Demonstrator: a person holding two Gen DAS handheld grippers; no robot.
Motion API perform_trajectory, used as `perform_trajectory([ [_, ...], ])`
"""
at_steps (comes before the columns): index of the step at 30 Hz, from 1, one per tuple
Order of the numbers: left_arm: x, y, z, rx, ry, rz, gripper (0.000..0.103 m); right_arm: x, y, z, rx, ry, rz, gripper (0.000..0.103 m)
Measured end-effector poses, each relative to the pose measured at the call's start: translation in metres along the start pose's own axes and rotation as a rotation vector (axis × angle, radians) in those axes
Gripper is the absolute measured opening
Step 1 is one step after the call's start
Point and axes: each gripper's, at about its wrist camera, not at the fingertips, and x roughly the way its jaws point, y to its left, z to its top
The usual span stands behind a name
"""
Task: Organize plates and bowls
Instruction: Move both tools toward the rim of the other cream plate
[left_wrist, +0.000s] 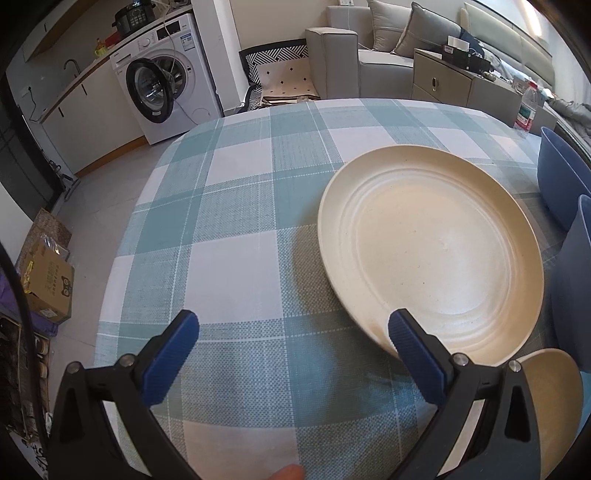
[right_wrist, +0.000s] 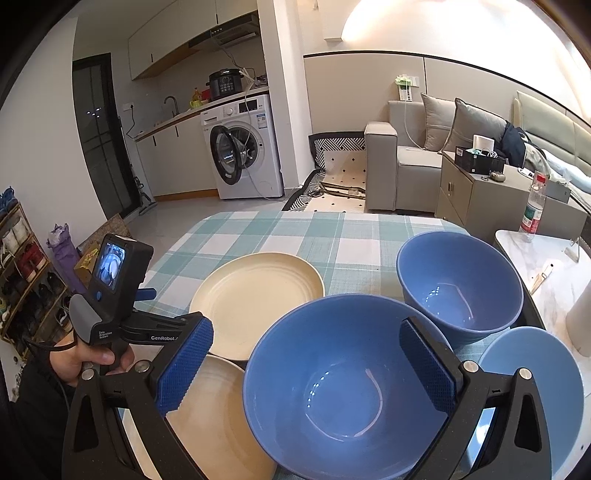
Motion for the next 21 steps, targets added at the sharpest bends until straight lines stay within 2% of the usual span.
perform_trajectory([
  [21,-0.011,0.031,-0.027,-0.054,0.005,0.028,0.103,0.005,0.015,0.0,-0.04,0.014,0.025,0.102],
])
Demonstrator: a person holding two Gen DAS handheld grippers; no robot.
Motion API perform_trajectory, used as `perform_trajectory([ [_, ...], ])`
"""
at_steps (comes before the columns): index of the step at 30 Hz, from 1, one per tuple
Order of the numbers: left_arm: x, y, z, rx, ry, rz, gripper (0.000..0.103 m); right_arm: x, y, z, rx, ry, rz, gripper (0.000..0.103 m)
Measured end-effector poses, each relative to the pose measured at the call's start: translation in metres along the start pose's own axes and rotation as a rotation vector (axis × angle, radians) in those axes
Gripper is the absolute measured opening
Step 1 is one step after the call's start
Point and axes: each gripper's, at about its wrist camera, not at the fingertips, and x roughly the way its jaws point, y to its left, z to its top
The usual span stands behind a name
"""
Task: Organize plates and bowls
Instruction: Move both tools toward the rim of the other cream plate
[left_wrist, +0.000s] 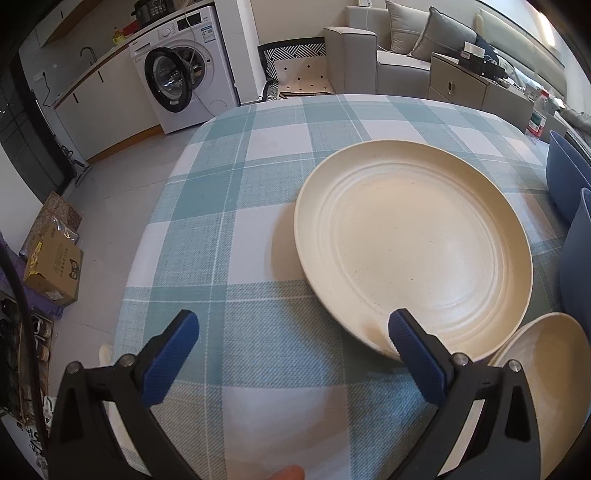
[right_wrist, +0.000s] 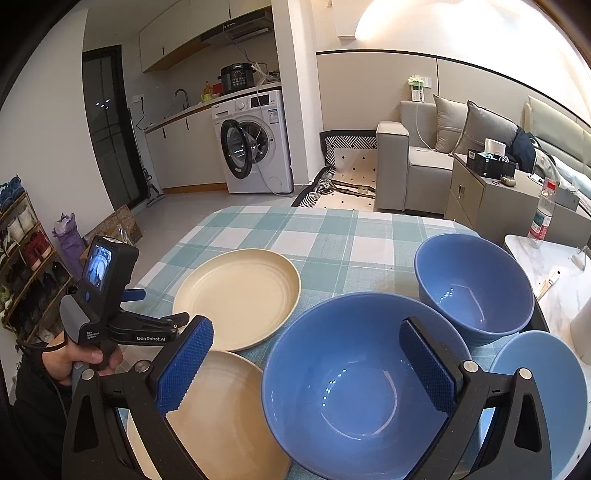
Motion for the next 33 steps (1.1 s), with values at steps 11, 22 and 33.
perform_trajectory([
  [11,-0.005,0.019,-0.011,-0.031,-0.023,0.011,0.103,0.011,0.013,0.012,-0.013,0.026,0.013,0.102],
  [22,-0.01,0.028,-0.014,-0.053,-0.022,-0.013,0.103,0.029,0.046,0.027,-0.05,0.04,0.047,0.102],
  [33,-0.012,0.026,-0.015,-0.058,-0.026,-0.002,0.103,0.067,0.077,0.036,-0.077,0.106,0.053,0.102],
])
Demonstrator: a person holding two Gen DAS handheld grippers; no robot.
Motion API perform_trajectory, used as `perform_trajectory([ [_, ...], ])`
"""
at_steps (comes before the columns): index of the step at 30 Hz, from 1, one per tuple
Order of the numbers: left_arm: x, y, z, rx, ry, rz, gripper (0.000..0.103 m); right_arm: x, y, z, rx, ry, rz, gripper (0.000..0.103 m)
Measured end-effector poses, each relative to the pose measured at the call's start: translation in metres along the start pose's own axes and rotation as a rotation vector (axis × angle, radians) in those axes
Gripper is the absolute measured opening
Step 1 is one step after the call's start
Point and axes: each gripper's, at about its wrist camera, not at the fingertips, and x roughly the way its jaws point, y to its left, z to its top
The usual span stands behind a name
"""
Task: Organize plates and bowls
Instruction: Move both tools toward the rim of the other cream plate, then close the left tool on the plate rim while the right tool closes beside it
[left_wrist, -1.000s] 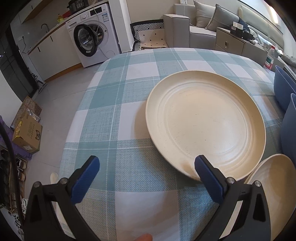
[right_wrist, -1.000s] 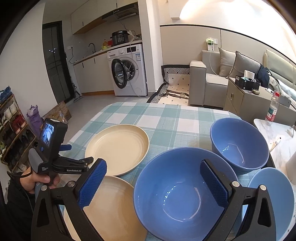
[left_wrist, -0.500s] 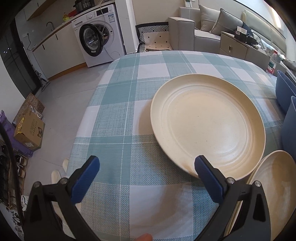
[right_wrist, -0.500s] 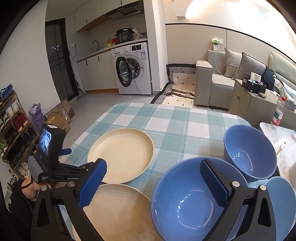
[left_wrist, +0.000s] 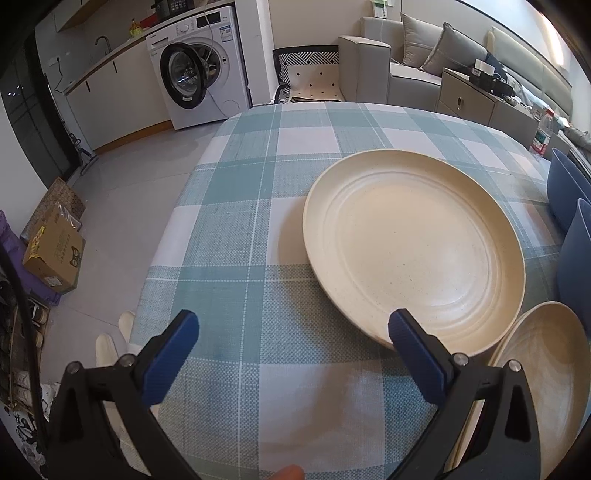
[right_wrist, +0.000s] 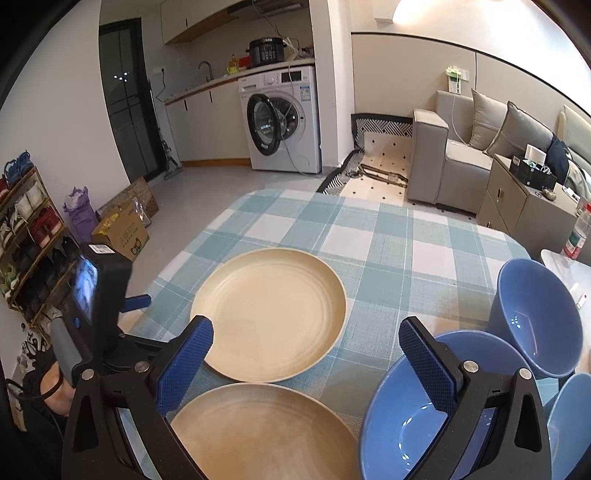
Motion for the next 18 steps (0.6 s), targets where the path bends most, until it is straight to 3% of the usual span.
perform_trajectory([
  [18,0.007,0.007,-0.001,-0.027,0.01,0.005,0.103,0.055,0.004,0.015,0.046,0.093,-0.043,0.102],
])
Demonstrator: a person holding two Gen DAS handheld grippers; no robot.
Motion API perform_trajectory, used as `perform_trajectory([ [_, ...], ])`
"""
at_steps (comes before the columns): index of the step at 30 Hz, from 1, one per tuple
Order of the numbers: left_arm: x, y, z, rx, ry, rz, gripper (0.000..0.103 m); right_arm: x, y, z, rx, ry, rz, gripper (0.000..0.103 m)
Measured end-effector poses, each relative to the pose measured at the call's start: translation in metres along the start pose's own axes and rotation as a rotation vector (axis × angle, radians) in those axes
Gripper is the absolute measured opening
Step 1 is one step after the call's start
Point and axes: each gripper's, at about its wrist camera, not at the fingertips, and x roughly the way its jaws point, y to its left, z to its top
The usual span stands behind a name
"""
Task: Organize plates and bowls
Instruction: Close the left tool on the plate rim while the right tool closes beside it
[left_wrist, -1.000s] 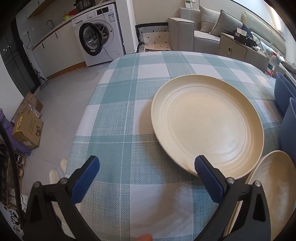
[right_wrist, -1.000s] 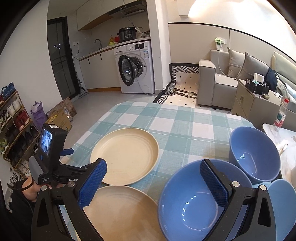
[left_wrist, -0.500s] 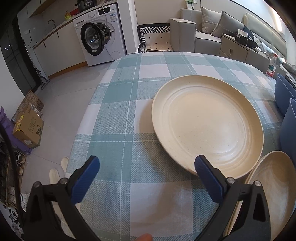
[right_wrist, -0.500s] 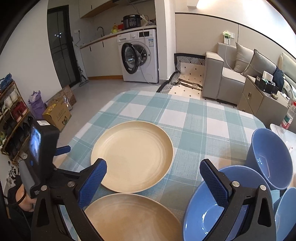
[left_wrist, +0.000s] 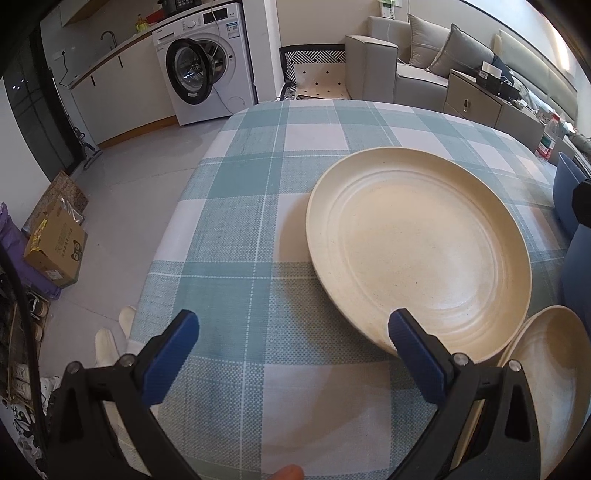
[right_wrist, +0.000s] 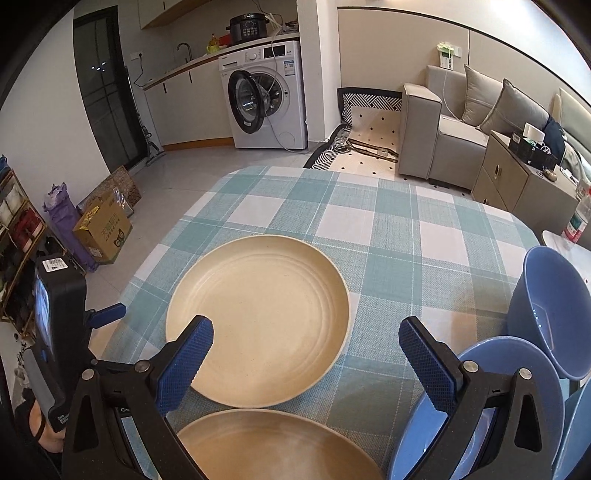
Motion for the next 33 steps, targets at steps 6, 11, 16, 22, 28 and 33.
perform_trajectory([
  [6,0.004,0.016,0.0,-0.024,0.014,0.019,0.103,0.014,-0.002,0.003,0.003,0.029,-0.02,0.102],
  [11,0.008,0.027,0.0,-0.047,0.025,0.02,0.103,0.025,-0.004,0.009,0.008,0.046,-0.028,0.102],
  [16,0.01,0.029,0.0,-0.054,0.025,0.017,0.103,0.035,-0.003,0.013,0.008,0.063,-0.022,0.102],
  [22,0.012,0.028,-0.002,-0.051,0.022,0.017,0.103,0.044,0.004,0.013,-0.014,0.068,-0.016,0.102],
  [28,0.014,0.029,-0.002,-0.061,0.022,0.007,0.103,0.061,0.011,0.01,-0.072,0.102,-0.069,0.086],
  [33,0.016,0.029,-0.002,-0.064,0.022,0.002,0.103,0.079,0.007,0.005,-0.066,0.161,-0.055,0.085],
])
